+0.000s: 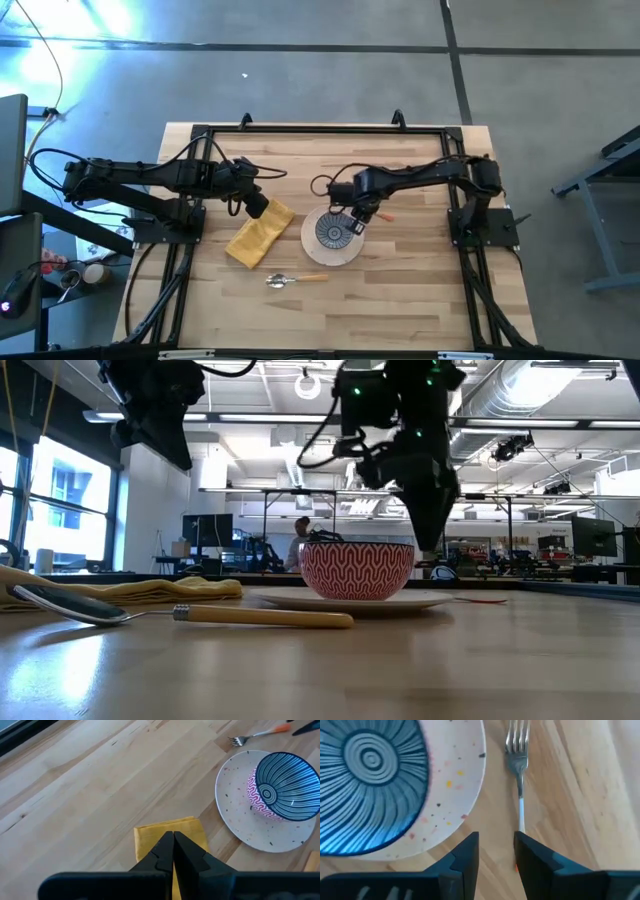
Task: Set table place
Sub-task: Put the orange fork to the right side of the white patterned plate
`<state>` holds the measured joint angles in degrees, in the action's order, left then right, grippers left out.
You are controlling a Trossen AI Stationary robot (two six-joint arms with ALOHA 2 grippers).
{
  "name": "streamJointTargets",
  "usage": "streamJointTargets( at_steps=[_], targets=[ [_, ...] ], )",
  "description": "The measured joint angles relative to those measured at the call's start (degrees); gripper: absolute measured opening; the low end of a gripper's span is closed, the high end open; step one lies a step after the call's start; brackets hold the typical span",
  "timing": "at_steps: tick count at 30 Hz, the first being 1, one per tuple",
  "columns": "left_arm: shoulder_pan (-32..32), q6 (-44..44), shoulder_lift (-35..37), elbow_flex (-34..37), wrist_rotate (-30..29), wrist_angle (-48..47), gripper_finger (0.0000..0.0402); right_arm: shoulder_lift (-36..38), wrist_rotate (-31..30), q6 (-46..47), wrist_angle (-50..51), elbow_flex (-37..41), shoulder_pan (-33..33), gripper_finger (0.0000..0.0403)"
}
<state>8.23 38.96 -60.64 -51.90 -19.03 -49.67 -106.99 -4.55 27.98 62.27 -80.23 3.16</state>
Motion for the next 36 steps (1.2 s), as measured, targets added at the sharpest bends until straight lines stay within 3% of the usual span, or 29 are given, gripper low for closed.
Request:
streamJointTargets(
  at_steps=[11, 20, 24, 28, 33, 36],
  targets=[
    [0.0, 1.9, 0.0, 0.0, -0.1, 0.0, 0.0001, 2.2, 5.8, -7.6, -14.4, 13.4, 6.3, 0.0115],
    [0.0, 5.4, 0.0, 0.0, -1.1, 0.1, 0.0001, 2.6, 7.3, -12.0, -21.3, 19.6, 8.8, 0.0115],
    [0.0, 6.5, 0.0, 0.0, -1.6, 0.1, 0.0001, 2.9, 7.8, -9.7, -25.4, 22.9, 9.0, 0.0093],
    [0.0, 6.8, 0.0, 0.0, -1.6, 0.2, 0.0001, 3.2, 8.0, -7.4, -26.5, 24.0, 9.1, 0.0018],
    [0.0, 6.8, 0.0, 0.0, -1.7, 0.2, 0.0001, 5.5, 6.1, -1.4, -23.5, 23.1, 8.9, 0.0004],
    [0.0, 6.8, 0.0, 0.0, -2.4, 0.2, 0.0001, 10.9, 4.5, 6.9, -16.6, 23.5, 8.8, 0.0002]
  ],
)
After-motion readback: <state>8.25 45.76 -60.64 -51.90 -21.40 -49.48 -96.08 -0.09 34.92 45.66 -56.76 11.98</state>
